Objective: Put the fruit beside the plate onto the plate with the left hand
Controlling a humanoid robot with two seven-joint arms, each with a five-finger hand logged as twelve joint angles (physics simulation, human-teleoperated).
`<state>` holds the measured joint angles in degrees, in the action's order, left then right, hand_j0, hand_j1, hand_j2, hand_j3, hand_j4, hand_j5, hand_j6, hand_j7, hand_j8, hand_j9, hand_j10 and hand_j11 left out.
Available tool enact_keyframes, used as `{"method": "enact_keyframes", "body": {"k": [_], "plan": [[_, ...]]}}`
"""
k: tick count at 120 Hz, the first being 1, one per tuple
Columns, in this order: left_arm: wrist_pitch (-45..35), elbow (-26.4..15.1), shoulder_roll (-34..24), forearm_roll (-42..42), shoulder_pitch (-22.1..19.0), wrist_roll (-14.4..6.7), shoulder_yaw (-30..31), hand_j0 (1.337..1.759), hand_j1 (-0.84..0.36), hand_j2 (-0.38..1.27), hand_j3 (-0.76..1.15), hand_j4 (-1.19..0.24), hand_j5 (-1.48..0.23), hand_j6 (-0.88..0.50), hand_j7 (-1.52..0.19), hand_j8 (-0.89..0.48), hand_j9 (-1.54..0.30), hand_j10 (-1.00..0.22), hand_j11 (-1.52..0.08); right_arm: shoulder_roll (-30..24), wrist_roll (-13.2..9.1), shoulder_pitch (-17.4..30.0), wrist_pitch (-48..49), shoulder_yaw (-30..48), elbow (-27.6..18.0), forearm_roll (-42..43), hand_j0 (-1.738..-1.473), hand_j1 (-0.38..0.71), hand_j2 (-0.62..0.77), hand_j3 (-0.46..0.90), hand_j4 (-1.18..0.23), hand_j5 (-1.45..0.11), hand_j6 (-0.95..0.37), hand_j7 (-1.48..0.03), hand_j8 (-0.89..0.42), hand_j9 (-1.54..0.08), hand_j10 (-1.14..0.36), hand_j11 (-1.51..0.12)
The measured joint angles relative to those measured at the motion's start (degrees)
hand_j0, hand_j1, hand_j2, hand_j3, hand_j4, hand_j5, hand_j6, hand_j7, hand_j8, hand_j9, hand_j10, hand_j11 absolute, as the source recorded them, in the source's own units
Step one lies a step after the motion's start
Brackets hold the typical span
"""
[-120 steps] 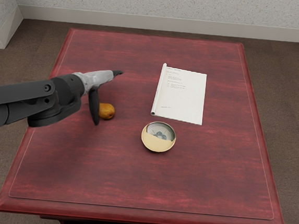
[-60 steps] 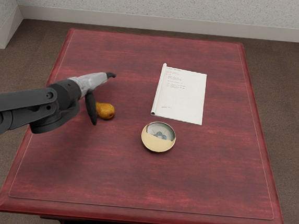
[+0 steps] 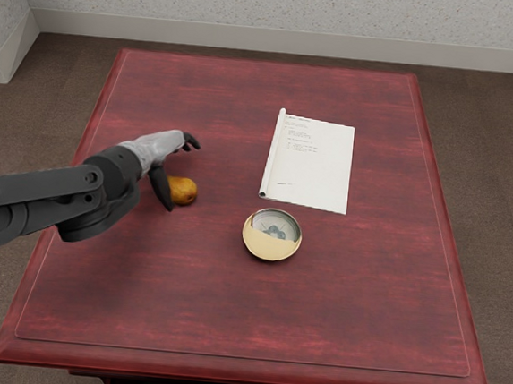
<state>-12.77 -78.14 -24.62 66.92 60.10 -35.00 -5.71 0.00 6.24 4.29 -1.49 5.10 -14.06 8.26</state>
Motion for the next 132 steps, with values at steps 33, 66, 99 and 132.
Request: {"method": "enact_keyframes", "body": {"k": [33,66,99,132], "plan": [[-1.3,0.0,0.2,1.5,-0.1,0.0,0.1,1.658,0.03,0.07,0.0,-0.27,-0.35,-0.27,-0.35,-0.27,-0.35,-0.27,-0.35,0.0,0.0,0.0,0.0,0.0,0.0,0.0,-1.658,-0.33,0.0,0.0,-0.02,-0.02,-0.01,-0.02,-0.01,-0.02,-0.01,-0.02],[-1.2,0.0,0.6,1.5,-0.1,0.0,0.7,1.658,-0.05,0.07,0.0,-0.34,-0.44,-0.34,-0.44,-0.34,-0.44,-0.34,-0.44,0.0,0.0,0.0,0.0,0.0,0.0,0.0,-1.658,-0.33,0.0,0.0,-0.02,-0.02,-0.01,-0.02,-0.01,-0.02,-0.01,-0.02],[-0.9,-0.1,0.5,1.1,-0.1,0.0,0.8,1.657,-0.14,0.11,0.0,-0.42,-0.55,-0.42,-0.55,-0.42,-0.55,-0.41,-0.55,0.0,0.0,0.0,0.0,0.0,0.0,0.0,-1.658,-0.33,0.0,0.0,-0.02,-0.02,-0.01,-0.02,-0.01,-0.02,-0.01,-0.02],[-0.5,-0.1,0.5,0.8,-0.1,0.0,0.8,1.657,-0.24,0.15,0.0,-0.5,-0.66,-0.5,-0.66,-0.5,-0.66,-0.5,-0.66,0.0,0.0,0.0,0.0,0.0,0.0,0.0,-1.658,-0.33,0.0,0.0,-0.02,-0.02,-0.01,-0.02,-0.01,-0.02,-0.01,-0.02]]}}
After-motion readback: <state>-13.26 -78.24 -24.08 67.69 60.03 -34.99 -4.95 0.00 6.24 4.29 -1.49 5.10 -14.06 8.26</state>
